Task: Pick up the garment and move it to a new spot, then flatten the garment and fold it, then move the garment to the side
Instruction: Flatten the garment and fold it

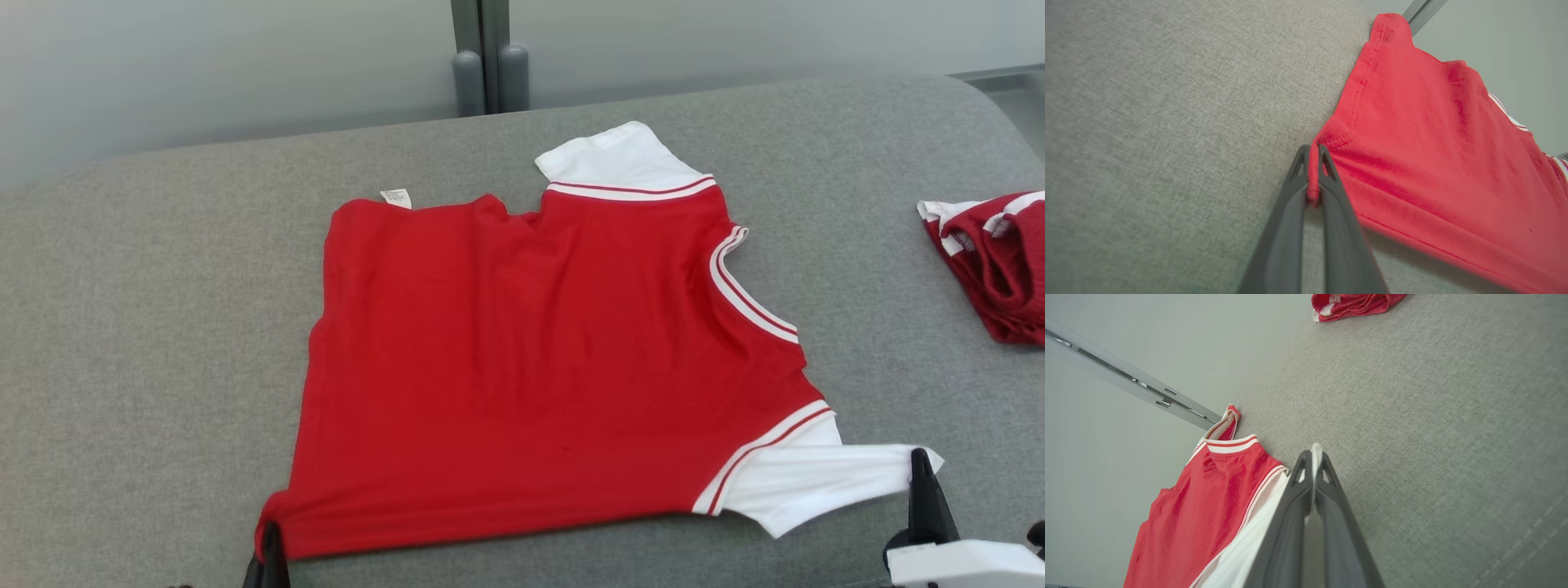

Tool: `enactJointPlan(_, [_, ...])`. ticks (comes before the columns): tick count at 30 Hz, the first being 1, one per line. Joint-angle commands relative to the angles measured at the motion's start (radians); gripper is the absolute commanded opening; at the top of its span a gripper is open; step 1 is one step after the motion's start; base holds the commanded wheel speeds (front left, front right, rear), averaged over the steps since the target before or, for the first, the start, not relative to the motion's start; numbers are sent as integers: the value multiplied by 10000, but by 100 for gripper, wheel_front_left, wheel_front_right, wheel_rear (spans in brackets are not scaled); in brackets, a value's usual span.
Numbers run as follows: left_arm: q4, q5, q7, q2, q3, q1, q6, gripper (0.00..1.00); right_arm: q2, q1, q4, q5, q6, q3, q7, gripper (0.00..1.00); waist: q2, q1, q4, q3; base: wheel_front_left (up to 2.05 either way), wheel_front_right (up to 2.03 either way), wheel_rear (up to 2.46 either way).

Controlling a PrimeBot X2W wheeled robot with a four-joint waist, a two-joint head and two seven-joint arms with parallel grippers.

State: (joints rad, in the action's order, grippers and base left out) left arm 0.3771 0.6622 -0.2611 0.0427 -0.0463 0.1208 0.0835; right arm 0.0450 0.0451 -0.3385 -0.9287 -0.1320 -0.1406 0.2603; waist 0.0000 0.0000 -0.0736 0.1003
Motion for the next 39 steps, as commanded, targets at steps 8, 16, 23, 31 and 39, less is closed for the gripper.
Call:
enactJointPlan(8, [-619,-179,-46,126,-379,-1289,84,0,94,-1560,778,-296,22,521,59,0,0,0,146,520,0,0,0])
enactJointPlan(16, [-199,128,-40,121,-638,-2658,-82,0,84,-3373,131,443,20,934,59,0,0,0,184,1172,0,0,0])
enactJointPlan(23, [406,140,-39,122,-887,-3519,-32,0,89,-4672,-848,1125,19,767,58,0,0,0,260,1612,0,0,0])
enactJointPlan(31, [610,15,-40,119,-793,-4222,-35,0,91,-5523,-1365,1580,19,682,60,0,0,0,339,1942,0,0,0])
enactJointPlan(39, [756,-11,-40,119,-675,-4584,-146,100,139,-6062,-1623,2294,19,517,58,100,0,0,343,2103,0,0,0])
